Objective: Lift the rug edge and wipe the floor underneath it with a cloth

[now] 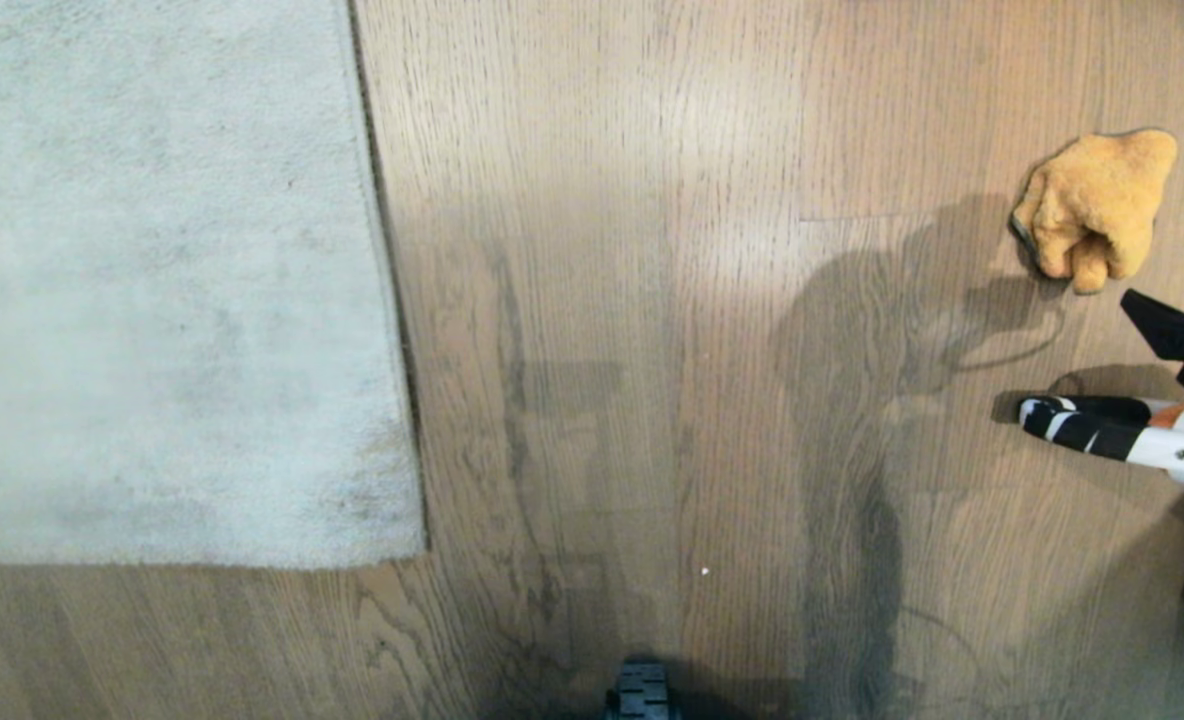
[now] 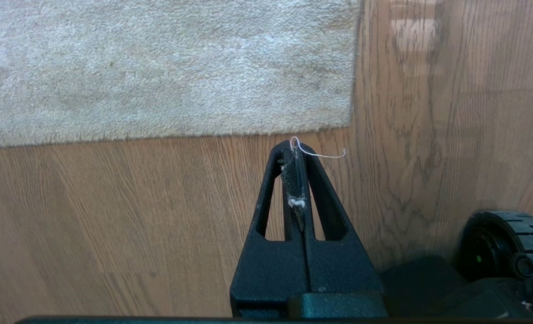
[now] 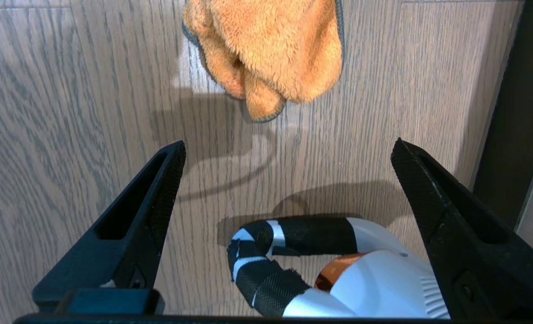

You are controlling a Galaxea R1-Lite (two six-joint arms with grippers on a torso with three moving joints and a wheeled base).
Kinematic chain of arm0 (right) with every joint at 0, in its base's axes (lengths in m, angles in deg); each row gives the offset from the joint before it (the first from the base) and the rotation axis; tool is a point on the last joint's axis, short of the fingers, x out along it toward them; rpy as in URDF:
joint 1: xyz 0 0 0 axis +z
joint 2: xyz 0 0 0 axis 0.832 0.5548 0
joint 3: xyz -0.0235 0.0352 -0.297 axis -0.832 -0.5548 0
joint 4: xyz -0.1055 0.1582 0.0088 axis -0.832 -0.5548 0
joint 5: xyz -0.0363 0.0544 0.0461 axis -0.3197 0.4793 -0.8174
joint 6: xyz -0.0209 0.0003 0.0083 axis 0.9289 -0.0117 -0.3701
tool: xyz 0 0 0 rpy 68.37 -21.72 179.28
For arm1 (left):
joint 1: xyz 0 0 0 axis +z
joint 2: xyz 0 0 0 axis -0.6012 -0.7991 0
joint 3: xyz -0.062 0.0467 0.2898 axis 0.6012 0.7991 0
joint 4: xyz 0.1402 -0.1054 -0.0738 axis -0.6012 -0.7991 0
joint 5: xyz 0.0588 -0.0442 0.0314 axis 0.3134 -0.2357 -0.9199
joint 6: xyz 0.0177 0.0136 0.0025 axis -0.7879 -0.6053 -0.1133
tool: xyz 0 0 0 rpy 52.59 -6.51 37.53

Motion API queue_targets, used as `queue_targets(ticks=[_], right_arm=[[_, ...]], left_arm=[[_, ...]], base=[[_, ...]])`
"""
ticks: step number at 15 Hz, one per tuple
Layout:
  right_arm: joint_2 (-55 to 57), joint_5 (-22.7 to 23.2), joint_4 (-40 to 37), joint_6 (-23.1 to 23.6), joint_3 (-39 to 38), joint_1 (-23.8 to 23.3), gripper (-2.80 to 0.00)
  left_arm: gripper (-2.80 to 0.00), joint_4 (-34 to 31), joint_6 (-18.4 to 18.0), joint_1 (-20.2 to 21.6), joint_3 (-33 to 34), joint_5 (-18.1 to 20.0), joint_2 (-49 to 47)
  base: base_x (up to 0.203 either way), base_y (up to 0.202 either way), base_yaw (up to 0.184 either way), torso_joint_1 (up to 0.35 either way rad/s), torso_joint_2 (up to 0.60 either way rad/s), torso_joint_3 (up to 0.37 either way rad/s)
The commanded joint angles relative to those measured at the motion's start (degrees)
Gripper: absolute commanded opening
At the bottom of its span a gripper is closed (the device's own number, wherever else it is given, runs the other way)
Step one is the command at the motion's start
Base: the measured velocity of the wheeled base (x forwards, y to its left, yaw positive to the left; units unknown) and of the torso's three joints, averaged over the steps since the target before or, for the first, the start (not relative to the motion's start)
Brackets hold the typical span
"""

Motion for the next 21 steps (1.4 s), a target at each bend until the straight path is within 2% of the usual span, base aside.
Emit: queue_targets(ticks=[1, 3, 8, 13, 17, 21], right_arm=[[-1.24, -0.04, 0.26, 0.17, -0.90, 0.02, 0.00], [-1.90, -0.04, 0.51, 0.50, -2.32, 0.02, -2.80], [-3.85, -0.12, 0.46, 0.64, -3.77, 0.19, -2.80], [-8.07, -0.12, 0.58, 1.68, -9.11, 0.28, -2.80], [-16.09, -0.12, 0.27, 1.73, -15.50, 0.76, -2.80], [-28.42, -0.12, -3.23, 1.47, -22.59, 3.51, -2.80]], left_arm=[[-2.80, 0.01, 0.01, 0.01, 0.00, -0.04, 0.02], [-2.80, 0.01, 0.01, 0.01, 0.00, 0.00, 0.02], [-2.80, 0.01, 0.01, 0.01, 0.00, -0.02, 0.02], [-2.80, 0.01, 0.01, 0.01, 0.00, 0.00, 0.02], [-2.80, 0.01, 0.01, 0.01, 0.00, -0.01, 0.02], [-2.80, 0.01, 0.01, 0.01, 0.00, -0.05, 0.02]], base=[[0.000, 0.000, 0.000, 0.000, 0.00, 0.000], [0.000, 0.000, 0.000, 0.000, 0.00, 0.000], [0.000, 0.000, 0.000, 0.000, 0.00, 0.000], [0.000, 0.000, 0.000, 0.000, 0.00, 0.000], [0.000, 0.000, 0.000, 0.000, 0.00, 0.000], [0.000, 0.000, 0.000, 0.000, 0.00, 0.000]])
